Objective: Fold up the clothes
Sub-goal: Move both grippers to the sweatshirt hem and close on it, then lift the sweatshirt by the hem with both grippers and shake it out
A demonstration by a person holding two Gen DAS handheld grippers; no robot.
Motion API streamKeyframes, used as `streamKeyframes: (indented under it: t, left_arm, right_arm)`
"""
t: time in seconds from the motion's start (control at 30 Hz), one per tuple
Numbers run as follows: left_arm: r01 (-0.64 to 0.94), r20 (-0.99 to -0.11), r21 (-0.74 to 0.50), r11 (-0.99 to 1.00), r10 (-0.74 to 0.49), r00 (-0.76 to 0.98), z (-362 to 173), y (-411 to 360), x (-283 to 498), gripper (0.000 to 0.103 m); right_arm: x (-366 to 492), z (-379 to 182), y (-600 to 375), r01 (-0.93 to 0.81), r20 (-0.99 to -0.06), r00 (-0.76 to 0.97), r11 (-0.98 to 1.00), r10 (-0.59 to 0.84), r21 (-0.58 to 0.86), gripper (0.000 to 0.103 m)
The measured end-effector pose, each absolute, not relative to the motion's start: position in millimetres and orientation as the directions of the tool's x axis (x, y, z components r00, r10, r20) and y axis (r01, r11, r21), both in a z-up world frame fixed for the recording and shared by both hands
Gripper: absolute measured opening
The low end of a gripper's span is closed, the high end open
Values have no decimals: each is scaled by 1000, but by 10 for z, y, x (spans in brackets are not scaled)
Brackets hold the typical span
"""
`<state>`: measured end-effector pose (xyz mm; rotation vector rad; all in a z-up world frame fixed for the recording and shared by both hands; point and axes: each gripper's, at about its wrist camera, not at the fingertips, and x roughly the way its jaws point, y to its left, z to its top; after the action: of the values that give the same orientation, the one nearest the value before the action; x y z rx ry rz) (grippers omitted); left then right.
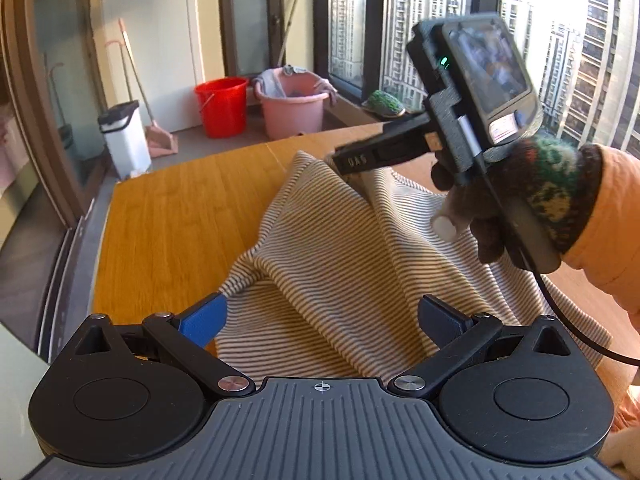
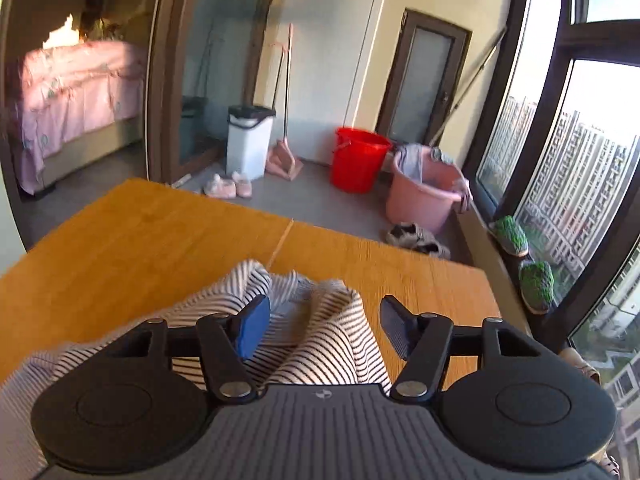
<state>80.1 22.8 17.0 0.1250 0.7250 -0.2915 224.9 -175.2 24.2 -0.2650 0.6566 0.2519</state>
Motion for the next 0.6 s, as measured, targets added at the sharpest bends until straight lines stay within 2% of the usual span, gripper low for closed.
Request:
streamKeyframes:
  t: [0.03,0.07,0.13,0.27,0.37,0.53,0.57,0.6]
  left_arm:
    - [298,-668,10,954,-216,712,179,264,842,103]
    - [291,-667,8,957,-212,714,185,300,884,103]
    - [280,-666,-9,960,-215,714,203,354,1000,103]
    - [284,-656,-96,954,-275,703,278,277,1260,103]
    - [322,-626,-142,936,-337,704,342,97,1445,103]
    - [298,-640,-33,954,-249,727,171,-228,1777,103]
    - [295,-647,-11,955,-232,726,111,-263,1841,95]
    - [292,-656,13,956,-213,724,51,-277,1904,71]
  right_arm:
    - [2289,159,-1822,-322,-666,729,938,159,-129,32]
    - [2260,131,-1912,-343,-682,705,935,195,-88,16]
    - [2096,227,-2128,-354,-659,712,935,243,-38,7]
    - [1579,753,-2510,-412,-528,767,911,364,29,5]
    - [1183,1061,-2725,-464,-439,797,886,414,-7,5]
    - [1143,947,-2971,-429,-455,802,903,386,9,5]
    - [1138,922,-3020,-421,-459,803,907,379,13,5]
    - [1132,897,-3069,-413,-463,804,910,373,16,5]
